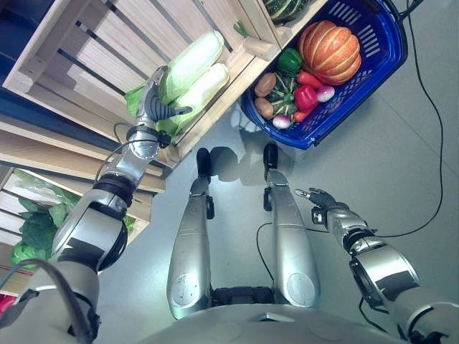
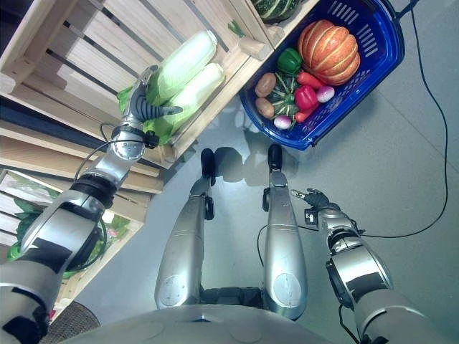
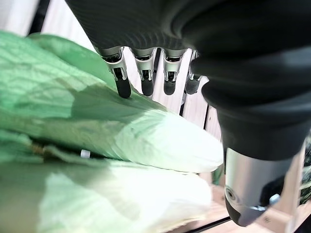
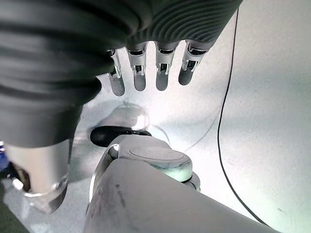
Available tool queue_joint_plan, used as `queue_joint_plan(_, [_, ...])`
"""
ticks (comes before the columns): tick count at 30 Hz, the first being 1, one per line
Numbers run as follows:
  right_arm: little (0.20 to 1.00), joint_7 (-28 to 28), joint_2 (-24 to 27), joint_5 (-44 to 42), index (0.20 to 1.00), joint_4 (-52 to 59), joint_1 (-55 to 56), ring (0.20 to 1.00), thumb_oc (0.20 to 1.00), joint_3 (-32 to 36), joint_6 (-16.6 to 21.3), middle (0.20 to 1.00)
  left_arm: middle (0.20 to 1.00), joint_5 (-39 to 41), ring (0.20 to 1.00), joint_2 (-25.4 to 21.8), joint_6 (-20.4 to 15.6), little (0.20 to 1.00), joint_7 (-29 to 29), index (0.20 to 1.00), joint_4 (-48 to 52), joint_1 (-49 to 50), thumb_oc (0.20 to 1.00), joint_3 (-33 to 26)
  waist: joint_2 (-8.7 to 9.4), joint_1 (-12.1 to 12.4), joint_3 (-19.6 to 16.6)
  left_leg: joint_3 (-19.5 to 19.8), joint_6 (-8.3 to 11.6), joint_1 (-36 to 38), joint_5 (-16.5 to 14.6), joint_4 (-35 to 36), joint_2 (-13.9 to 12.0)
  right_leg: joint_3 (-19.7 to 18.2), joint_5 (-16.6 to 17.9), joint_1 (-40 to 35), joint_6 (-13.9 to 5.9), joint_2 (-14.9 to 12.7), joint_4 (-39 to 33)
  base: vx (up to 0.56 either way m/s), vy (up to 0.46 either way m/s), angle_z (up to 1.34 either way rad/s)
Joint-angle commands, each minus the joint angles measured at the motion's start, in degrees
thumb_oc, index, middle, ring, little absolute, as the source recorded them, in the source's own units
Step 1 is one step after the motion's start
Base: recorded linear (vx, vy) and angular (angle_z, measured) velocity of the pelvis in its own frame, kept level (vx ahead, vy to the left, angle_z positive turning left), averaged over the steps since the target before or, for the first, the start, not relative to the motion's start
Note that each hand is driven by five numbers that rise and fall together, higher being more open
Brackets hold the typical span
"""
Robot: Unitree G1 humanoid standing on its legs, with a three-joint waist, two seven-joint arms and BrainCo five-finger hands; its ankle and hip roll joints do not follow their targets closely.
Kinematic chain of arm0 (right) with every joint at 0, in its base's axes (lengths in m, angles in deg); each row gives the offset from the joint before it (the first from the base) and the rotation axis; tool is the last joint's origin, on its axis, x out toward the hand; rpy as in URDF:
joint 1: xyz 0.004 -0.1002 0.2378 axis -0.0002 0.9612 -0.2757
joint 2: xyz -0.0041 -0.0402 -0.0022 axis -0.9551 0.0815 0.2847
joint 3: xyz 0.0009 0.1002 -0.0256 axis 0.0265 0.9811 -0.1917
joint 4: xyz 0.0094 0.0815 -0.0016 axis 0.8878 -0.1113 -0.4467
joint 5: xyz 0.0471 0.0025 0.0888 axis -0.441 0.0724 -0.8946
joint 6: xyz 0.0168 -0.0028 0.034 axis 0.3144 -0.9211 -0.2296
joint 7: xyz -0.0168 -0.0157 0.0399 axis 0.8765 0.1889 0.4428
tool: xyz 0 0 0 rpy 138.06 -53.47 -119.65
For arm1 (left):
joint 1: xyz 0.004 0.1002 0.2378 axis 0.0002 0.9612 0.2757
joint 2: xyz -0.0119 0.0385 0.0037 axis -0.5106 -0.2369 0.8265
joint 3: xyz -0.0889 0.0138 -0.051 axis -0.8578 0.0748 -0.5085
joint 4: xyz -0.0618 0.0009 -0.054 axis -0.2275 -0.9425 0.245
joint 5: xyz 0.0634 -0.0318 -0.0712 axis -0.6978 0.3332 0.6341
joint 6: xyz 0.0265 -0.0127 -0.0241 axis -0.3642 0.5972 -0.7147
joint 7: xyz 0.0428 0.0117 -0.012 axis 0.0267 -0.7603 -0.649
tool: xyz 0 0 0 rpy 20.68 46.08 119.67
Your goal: Pick up fruits and vegetables into the basket
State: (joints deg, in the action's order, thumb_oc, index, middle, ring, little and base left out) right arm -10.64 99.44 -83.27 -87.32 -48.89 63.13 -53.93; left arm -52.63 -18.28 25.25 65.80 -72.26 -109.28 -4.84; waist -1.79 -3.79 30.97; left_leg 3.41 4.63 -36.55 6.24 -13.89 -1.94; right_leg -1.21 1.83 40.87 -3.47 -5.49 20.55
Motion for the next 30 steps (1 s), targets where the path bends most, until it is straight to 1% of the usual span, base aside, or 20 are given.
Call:
queue_joint_plan(1, [1.000, 0.1, 1.8, -2.1, 1.000, 0.3, 2.1, 1.000, 1.000, -1.6, -0.3, 1.000, 1.000, -4.0, 1.000, -2.4, 1.1, 1.000, -2.8, 1.000, -2.9, -3.4, 1.000, -0.4, 1.17, -0.7, -1.2, -2.5, -3.20, -3.2, -4.7, -6.9, 0.7, -0.2, -0.3, -0.1, 0.92, 0.7, 2.7, 0.00, 0.000, 0.00])
queue_joint_plan(4, [1.000, 0.4, 1.5, -2.7, 1.000, 0.2, 1.7, 1.000, 1.000, -2.3, -0.1, 1.000, 1.000, -5.2, 1.000, -2.6, 3.7, 1.000, -6.6, 1.000, -5.1, -5.0, 1.000, 0.0, 1.36, -1.0, -1.2, -2.5, -3.07, -3.7, -4.7, -7.3, 0.7, -0.4, -0.2, 0.2, 1.01, 0.8, 2.6, 0.00, 0.000, 0.00])
queue_joint_plan(7, [1.000, 0.6, 1.3, -3.0, 1.000, 0.3, 1.4, 1.000, 1.000, -2.8, -0.3, 1.000, 1.000, -5.4, 1.000, -2.7, 5.3, 1.000, -8.0, 1.000, -6.9, -5.9, 1.000, -0.2, 1.49, -1.2, -1.2, -2.4, -2.91, -4.0, -4.7, -7.5, 0.7, -0.5, -0.2, 0.5, 1.03, 0.8, 2.7, 0.00, -0.002, -0.03])
queue_joint_plan(14, [1.000, 0.7, 0.9, -3.5, 1.000, 0.0, 0.7, 1.000, 1.000, -3.5, -0.4, 1.000, 1.000, -6.4, 1.000, -2.4, 6.1, 1.000, -11.5, 1.000, -10.2, -7.0, 1.000, -0.7, 1.64, -1.4, -1.2, -2.3, -2.66, -4.2, -4.4, -7.3, 0.6, -0.6, -0.6, 0.8, 1.24, 1.1, 2.9, 0.00, -0.001, -0.03])
queue_joint_plan(17, [1.000, 1.0, 0.7, -3.7, 1.000, 0.1, 0.6, 1.000, 1.000, -3.8, -0.5, 1.000, 1.000, -6.4, 1.000, -2.3, 7.3, 1.000, -11.8, 1.000, -11.4, -7.3, 1.000, -0.8, 1.71, -1.4, -1.2, -2.3, -2.58, -4.1, -4.4, -7.2, 0.6, -0.5, -0.6, 0.6, 1.30, 1.2, 2.8, 0.00, 0.000, 0.00])
queue_joint_plan(21, [1.000, 1.3, 0.5, -4.1, 1.000, 0.3, 0.4, 1.000, 1.000, -4.2, -0.6, 1.000, 1.000, -8.3, 1.000, -2.1, 9.2, 1.000, -12.3, 1.000, -12.9, -7.2, 1.000, -0.4, 1.84, -1.4, -1.2, -2.2, -2.53, -4.4, -4.5, -7.5, 0.6, -0.5, -0.8, 0.8, 1.39, 1.2, 3.0, 0.00, 0.000, 0.00])
queue_joint_plan(26, [1.000, 0.9, 0.6, -3.9, 1.000, -0.1, -0.4, 1.000, 1.000, -4.5, -0.9, 1.000, 1.000, -12.3, 1.000, -1.6, 13.4, 1.000, -10.4, 1.000, -16.2, -8.1, 1.000, 1.9, 2.20, -1.7, -1.2, -2.3, -2.43, -4.7, -4.8, -8.1, 0.4, -0.6, -1.1, 1.1, 1.46, 1.5, 3.4, 0.00, 0.000, -0.02])
queue_joint_plan(30, [1.000, 0.7, 0.7, -4.1, 1.000, -0.4, -1.1, 1.000, 1.000, -4.9, -0.9, 1.000, 1.000, -14.6, 1.000, -1.2, 14.9, 1.000, -9.8, 1.000, -18.4, -8.9, 1.000, 3.5, 2.57, -2.0, -1.2, -2.3, -2.37, -5.1, -4.5, -8.2, 0.2, -0.6, -0.9, 1.4, 1.48, 1.6, 3.4, 0.00, 0.004, -0.01])
